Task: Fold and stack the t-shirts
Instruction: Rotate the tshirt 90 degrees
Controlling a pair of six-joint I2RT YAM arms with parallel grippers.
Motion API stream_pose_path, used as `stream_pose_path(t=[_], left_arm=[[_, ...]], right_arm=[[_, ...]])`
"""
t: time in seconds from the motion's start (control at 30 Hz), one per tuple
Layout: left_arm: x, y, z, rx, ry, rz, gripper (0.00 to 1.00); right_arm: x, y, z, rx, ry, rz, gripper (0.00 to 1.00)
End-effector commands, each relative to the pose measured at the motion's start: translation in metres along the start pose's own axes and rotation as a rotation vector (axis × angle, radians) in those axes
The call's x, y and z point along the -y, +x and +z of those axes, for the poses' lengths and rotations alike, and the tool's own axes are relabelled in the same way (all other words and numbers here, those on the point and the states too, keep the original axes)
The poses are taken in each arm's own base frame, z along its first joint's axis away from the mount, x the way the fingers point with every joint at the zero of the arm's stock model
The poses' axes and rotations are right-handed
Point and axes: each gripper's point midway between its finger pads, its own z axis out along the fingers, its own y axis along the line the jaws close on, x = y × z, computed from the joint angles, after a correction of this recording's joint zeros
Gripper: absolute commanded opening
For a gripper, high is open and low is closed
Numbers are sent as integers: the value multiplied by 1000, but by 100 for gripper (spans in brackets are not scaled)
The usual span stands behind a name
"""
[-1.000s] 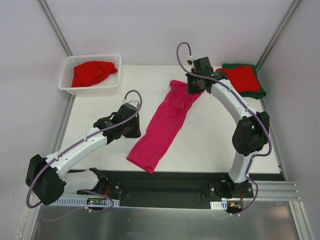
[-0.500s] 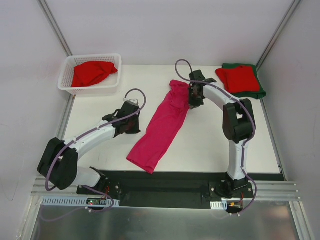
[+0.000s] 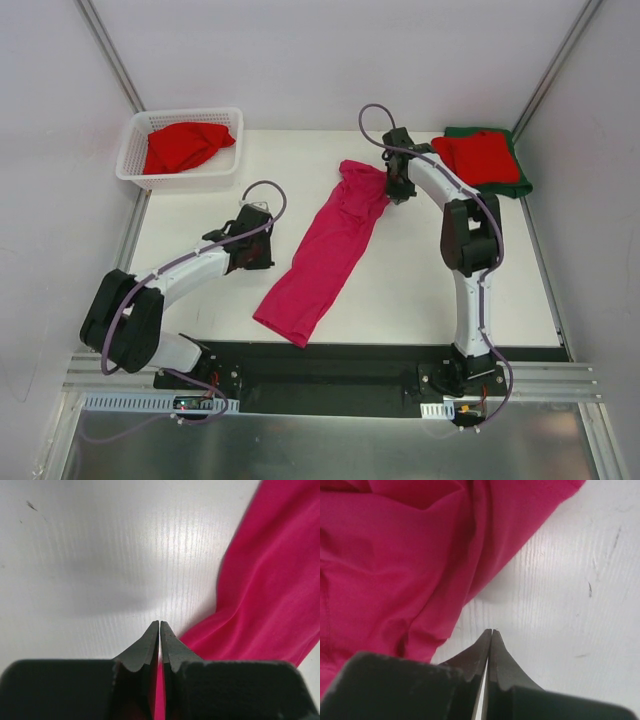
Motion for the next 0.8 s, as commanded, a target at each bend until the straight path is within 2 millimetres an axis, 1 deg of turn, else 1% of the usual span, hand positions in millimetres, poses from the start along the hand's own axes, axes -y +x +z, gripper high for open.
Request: stream_pose_path(t=[0.0, 0.03, 0.07, 0.2, 0.27, 0.3, 0.43, 0.63, 0.77], left_arm=[[3, 5, 12, -42, 12, 20, 3], [4, 5, 14, -49, 15, 24, 2], [4, 7, 16, -59, 17, 25, 2], [7, 16, 25, -112, 27, 25, 0], [7, 19, 28, -125, 24, 24, 0], [9, 24, 29, -147, 37, 21, 0], [10, 30, 30, -169, 50, 14, 0], [9, 39, 27, -184, 60, 9, 0], [9, 45, 24, -190, 69, 6, 0]], right_arm=[[8, -3, 3, -42, 54, -11, 1], [7, -1, 8, -55, 56, -14, 1], [6, -4, 8, -53, 48, -13, 1], [5, -5, 10, -61, 39, -14, 1], [4, -1, 14, -83, 30, -20, 1], [5, -3, 14, -85, 24, -19, 1], [-1, -1, 17, -107, -22, -27, 1], [-15, -3, 18, -113, -121, -22, 1], [-27, 2, 20, -151, -204, -5, 1]])
